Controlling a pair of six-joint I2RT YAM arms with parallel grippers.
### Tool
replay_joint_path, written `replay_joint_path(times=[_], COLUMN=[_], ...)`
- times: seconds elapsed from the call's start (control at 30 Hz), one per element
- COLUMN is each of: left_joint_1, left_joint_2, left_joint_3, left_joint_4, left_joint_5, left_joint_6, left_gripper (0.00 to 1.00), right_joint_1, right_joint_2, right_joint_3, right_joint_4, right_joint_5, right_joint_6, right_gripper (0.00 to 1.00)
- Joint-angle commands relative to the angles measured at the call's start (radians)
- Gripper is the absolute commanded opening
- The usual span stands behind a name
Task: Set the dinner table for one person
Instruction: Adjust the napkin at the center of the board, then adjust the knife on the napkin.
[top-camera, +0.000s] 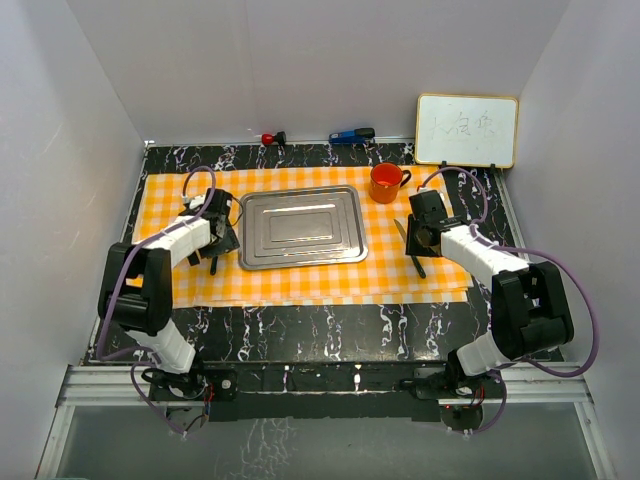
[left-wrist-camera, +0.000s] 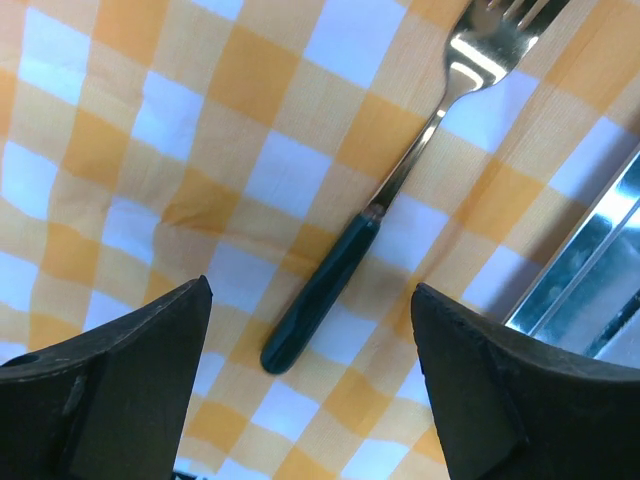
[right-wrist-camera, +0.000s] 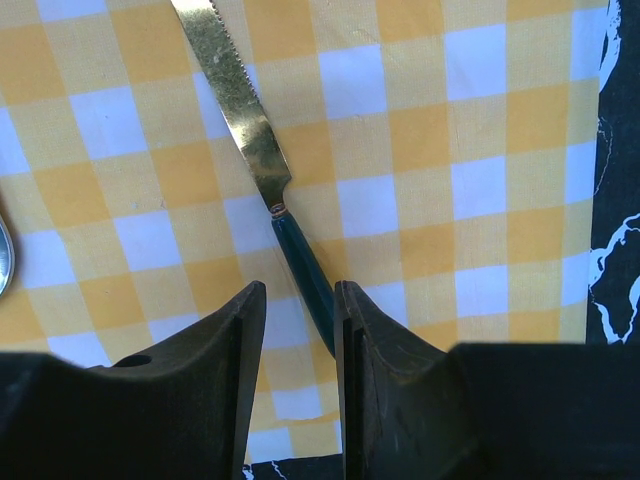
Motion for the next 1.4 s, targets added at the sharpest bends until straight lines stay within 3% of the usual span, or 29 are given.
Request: replay_joint_path(times=[0.0, 0.3, 0.67, 1.0, 1.37], left_joint_1=[-0.006, -0.006, -0.006, -0.005, -0.005], left_joint_2=[-0.145, -0.12, -0.082, -0.072, -0.067], left_joint_3=[-0.013, -0.068, -0.08, -0.076, -0.073], left_joint_4=[-0.059, 0.014, 0.036, 0.056, 0.068], left_joint_5=[-0.014, 0.056, 0.046, 0.083, 0.091], left_joint_6=[-0.039, -0.067, -0.059, -0.047, -0.04], left_gripper=[0.79, 0.79, 0.77, 0.76, 0.76], right_joint_1=[0.003, 0.003, 0.003, 0.003, 0.003], right_joint_2=[-0.032, 0.027, 0.082, 0.036, -0.009], right_joint_3=[0.007, -0.038, -0.062, -0.049, -0.014], right_joint_4=[0.03, 0.056, 0.097, 0.105, 0.127], right_joint_5=[0.03, 0.015, 0.021, -0.008, -0.063], right_joint_6=[0.011, 0.03, 0.034, 0.037, 0.045], right_gripper=[0.31, 0.31, 0.3, 0.09, 0.04])
